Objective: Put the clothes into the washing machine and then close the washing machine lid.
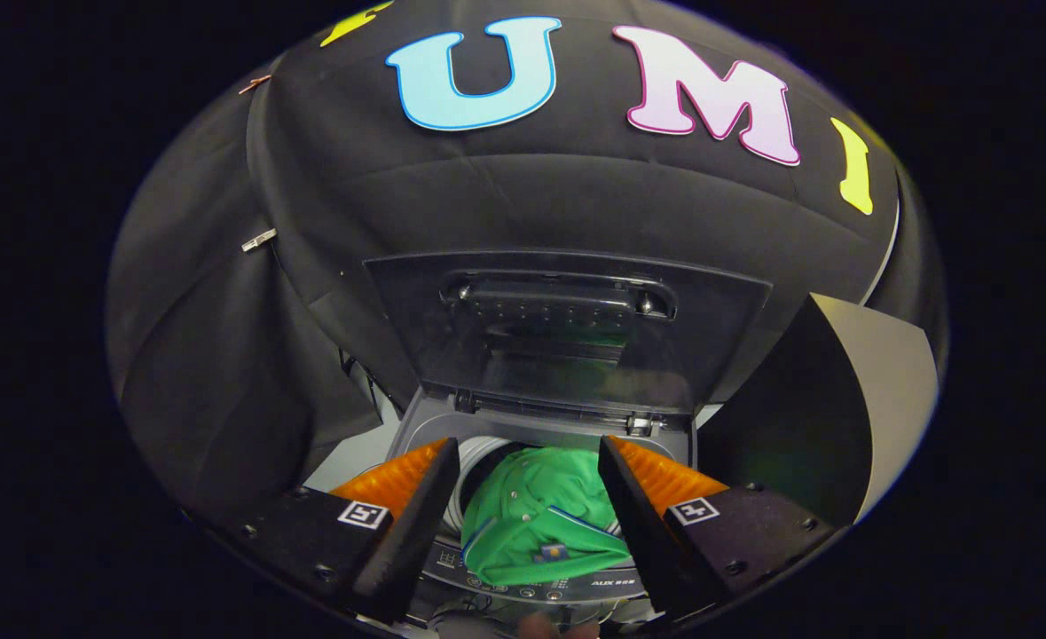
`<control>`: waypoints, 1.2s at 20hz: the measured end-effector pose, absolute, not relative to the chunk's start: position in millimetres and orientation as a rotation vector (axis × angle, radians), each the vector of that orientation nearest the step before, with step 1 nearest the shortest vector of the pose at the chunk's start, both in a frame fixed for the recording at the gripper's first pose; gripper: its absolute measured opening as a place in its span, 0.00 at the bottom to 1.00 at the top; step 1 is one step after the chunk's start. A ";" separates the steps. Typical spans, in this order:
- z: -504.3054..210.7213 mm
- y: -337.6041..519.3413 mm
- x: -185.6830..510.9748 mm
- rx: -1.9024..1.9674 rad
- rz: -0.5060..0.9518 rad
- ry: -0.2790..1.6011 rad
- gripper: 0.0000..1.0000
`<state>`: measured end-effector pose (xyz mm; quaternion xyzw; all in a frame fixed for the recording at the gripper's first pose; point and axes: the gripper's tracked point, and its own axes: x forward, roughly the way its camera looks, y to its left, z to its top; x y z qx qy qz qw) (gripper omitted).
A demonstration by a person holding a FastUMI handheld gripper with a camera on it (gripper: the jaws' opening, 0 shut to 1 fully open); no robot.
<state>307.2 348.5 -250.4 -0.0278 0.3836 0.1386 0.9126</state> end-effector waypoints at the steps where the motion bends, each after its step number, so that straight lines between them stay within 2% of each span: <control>1: -247.7 347.8 308.4 -0.068 0.288 0.779 0.99; 11: -208.4 353.9 322.1 -0.028 0.319 0.661 0.99; 24: -155.4 369.2 439.4 0.023 0.297 0.407 1.00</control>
